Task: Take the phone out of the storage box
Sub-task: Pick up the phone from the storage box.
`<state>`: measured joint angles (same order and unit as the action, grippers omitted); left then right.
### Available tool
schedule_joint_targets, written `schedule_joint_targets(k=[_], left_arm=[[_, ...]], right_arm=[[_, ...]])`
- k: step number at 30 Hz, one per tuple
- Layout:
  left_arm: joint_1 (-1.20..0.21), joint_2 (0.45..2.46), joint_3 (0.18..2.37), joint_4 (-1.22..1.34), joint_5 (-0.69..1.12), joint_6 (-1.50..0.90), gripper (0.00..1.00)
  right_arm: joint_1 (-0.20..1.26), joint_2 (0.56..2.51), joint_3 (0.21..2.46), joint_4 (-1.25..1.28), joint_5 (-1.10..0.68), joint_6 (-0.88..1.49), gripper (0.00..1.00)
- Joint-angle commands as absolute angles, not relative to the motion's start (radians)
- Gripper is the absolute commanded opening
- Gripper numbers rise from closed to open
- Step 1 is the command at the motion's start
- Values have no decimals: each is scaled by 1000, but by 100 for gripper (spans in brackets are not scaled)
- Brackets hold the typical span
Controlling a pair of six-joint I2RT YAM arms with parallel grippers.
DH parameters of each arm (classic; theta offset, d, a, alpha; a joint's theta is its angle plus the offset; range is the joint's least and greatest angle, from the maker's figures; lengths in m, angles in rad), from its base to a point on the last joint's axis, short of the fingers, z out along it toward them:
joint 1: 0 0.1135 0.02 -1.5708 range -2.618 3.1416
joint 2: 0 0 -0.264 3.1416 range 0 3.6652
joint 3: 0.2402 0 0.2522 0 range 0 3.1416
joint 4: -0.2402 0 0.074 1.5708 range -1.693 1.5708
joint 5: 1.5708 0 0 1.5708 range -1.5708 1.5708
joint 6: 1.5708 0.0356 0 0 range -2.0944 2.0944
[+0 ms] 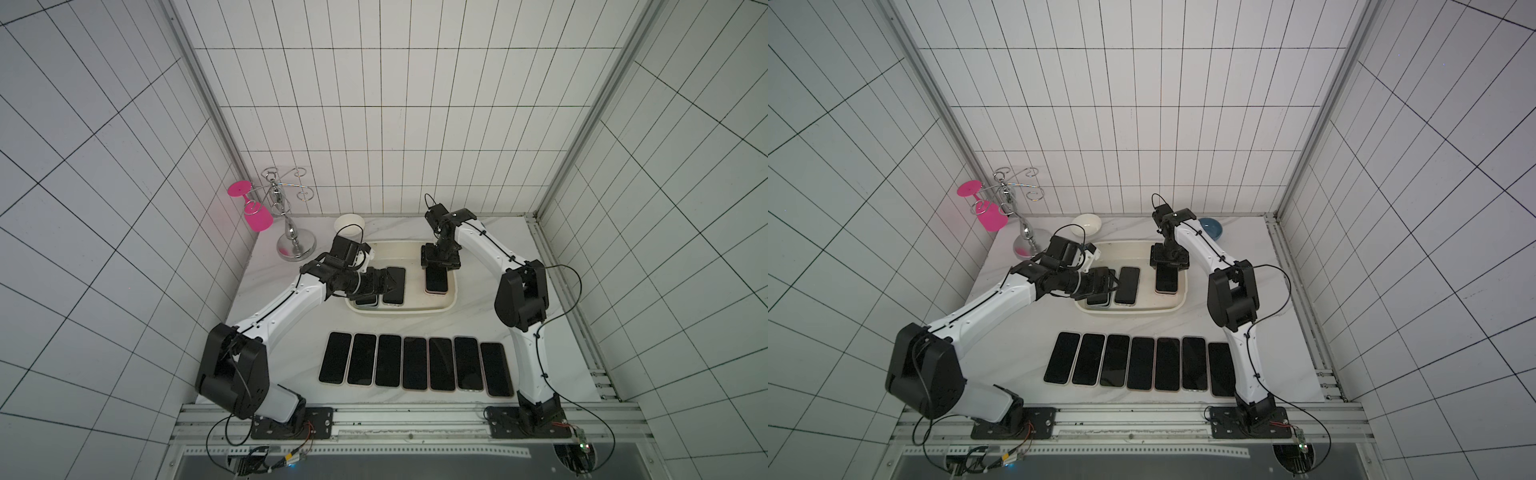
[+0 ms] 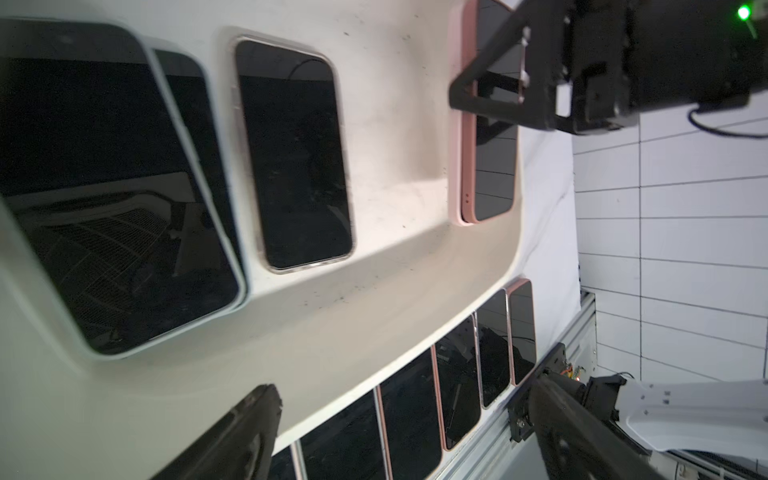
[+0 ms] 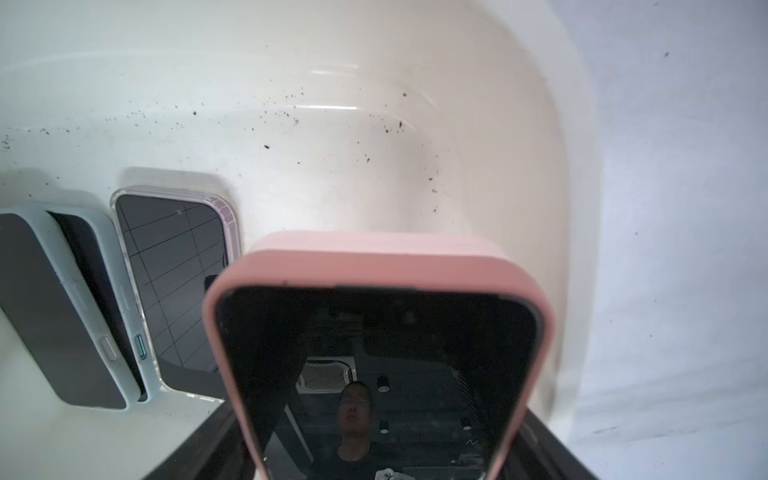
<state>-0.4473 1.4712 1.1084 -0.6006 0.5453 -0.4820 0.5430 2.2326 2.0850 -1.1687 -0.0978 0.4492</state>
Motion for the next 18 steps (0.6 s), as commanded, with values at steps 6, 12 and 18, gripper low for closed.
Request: schedule_joint_targets(k=[6,12,18], left_arm=[[-486,1472,1097,-420,554,-553,98],[-482,1455,1097,-466,518,-530,98],[-449,1437,1079,-491,515,-522,98]], right_arm=[[533,2236,2147,-1260,-153,397,61],[546,2344,2204,-1250,-134,407,61],[556,2424,2261,-1217,-88,422,60]])
